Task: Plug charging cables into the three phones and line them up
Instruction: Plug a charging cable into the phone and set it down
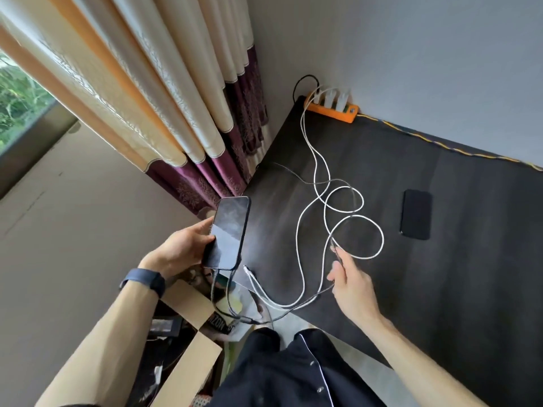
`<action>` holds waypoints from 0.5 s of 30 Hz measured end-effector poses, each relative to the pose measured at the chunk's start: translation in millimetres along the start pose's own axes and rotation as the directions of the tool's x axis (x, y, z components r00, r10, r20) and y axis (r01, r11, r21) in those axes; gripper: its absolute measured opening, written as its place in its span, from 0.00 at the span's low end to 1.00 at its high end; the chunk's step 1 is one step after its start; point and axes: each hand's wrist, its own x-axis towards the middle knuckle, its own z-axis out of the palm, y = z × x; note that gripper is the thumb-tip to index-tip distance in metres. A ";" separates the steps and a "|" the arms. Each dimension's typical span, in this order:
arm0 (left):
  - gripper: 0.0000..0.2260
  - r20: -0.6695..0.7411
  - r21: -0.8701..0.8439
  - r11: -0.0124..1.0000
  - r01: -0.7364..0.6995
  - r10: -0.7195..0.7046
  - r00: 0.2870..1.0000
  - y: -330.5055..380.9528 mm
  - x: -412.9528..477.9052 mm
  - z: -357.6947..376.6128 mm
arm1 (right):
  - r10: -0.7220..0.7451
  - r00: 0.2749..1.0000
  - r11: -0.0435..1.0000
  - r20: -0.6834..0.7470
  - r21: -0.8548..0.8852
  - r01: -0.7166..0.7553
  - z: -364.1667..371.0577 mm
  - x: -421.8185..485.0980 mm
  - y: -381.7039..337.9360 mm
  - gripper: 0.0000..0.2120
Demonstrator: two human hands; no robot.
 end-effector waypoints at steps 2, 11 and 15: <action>0.22 -0.032 0.099 0.995 0.001 0.003 0.999 12.7 -8.2 -20.5 | -0.191 0.971 0.982 0.142 0.030 0.189 19.1 -3.1 -35.7 0.18; 0.22 -0.104 0.199 0.980 0.003 0.018 0.994 26.2 -23.8 -99.5 | -0.065 0.919 0.943 0.389 0.326 -0.072 128.0 16.3 -137.0 0.13; 0.25 -0.079 0.187 0.982 0.021 -0.006 0.997 6.4 0.6 -97.0 | 0.286 0.878 0.818 0.383 0.380 -0.432 165.1 58.4 -125.6 0.09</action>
